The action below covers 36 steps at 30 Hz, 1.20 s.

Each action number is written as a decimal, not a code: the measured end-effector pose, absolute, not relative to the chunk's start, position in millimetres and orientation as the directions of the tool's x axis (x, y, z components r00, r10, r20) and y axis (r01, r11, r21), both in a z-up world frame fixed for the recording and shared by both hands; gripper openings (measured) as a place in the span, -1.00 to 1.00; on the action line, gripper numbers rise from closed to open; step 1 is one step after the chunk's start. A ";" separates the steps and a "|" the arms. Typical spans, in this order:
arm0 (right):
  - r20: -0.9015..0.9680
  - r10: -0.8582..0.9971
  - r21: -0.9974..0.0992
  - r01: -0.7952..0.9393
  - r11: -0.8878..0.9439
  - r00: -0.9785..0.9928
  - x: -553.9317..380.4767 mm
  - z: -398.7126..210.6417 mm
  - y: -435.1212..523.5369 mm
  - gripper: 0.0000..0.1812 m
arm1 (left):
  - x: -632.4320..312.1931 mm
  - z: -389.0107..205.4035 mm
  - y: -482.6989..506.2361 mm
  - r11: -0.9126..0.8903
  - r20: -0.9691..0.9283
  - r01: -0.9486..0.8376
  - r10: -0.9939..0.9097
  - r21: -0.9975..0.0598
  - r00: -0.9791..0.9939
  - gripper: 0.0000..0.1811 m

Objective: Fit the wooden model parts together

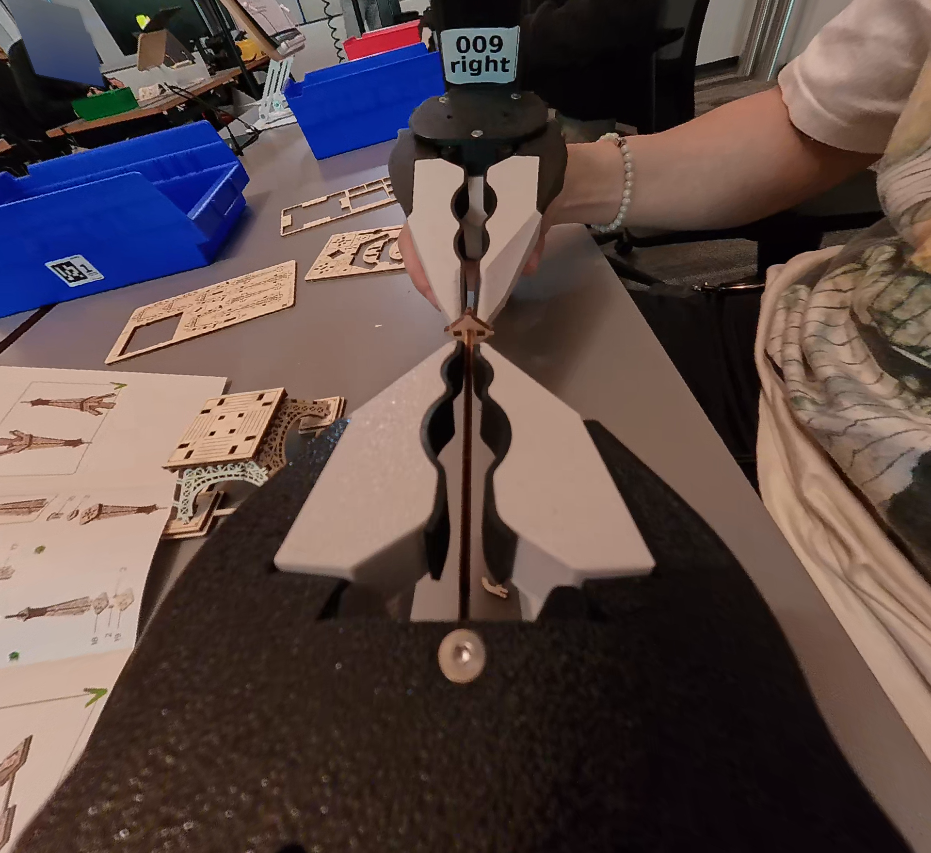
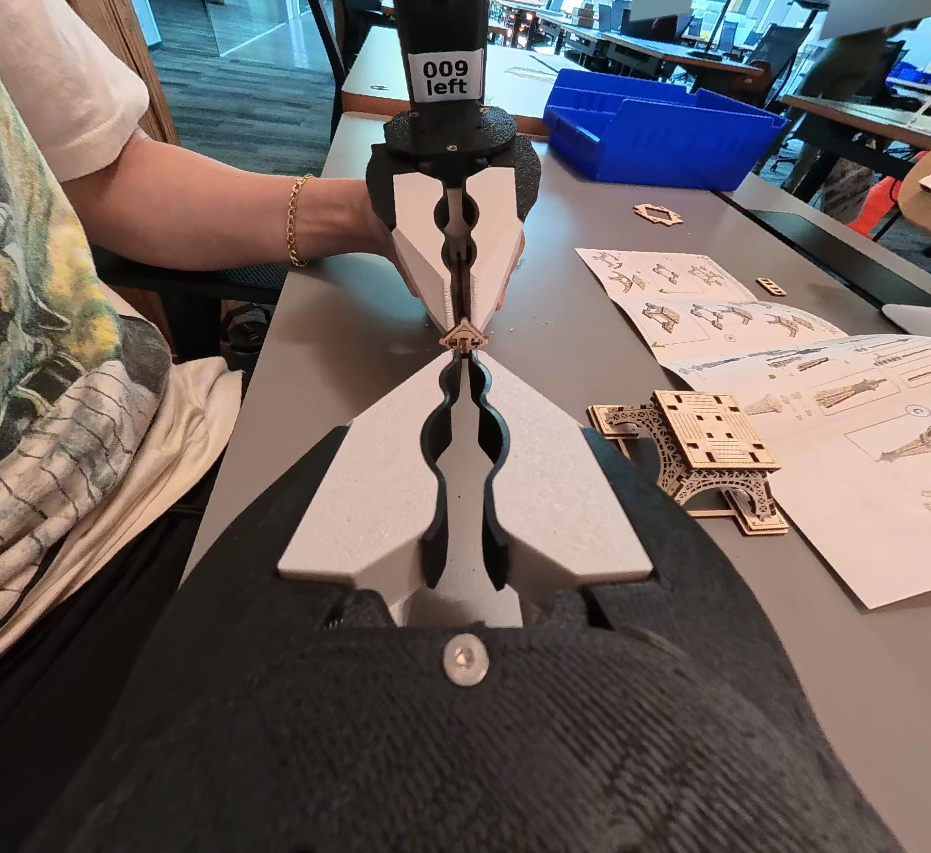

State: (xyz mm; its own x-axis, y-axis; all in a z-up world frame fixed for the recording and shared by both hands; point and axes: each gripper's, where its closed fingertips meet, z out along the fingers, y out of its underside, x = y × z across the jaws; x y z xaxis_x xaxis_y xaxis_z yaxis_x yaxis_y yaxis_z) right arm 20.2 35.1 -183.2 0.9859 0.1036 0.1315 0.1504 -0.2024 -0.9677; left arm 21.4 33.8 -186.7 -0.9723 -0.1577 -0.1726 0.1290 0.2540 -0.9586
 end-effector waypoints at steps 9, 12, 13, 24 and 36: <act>0.162 0.092 -0.967 0.177 -0.186 0.983 20.1 -180.7 34.7 -0.99 | 21.8 -185.1 33.0 0.248 -0.173 0.129 -0.163 -0.960 -0.971 -1.00; 0.165 0.090 -0.967 0.179 -0.179 0.982 20.3 -179.6 34.4 -0.99 | 22.0 -184.3 33.0 0.244 -0.170 0.127 -0.165 -0.961 -0.971 -1.00; 0.166 0.089 -0.968 0.180 -0.178 0.982 20.4 -179.4 34.4 -0.99 | 22.2 -184.3 33.0 0.245 -0.171 0.127 -0.166 -0.961 -0.971 -1.00; 0.173 0.083 -0.970 0.184 -0.158 0.981 20.3 -175.9 33.3 -0.99 | 23.1 -185.6 32.6 0.260 -0.186 0.137 -0.173 -0.956 -0.967 -1.00; 0.191 0.087 -0.965 0.203 -0.164 0.978 17.9 -177.0 35.0 -0.99 | 21.1 -184.6 30.4 0.255 -0.192 0.145 -0.167 -0.956 -0.967 -1.00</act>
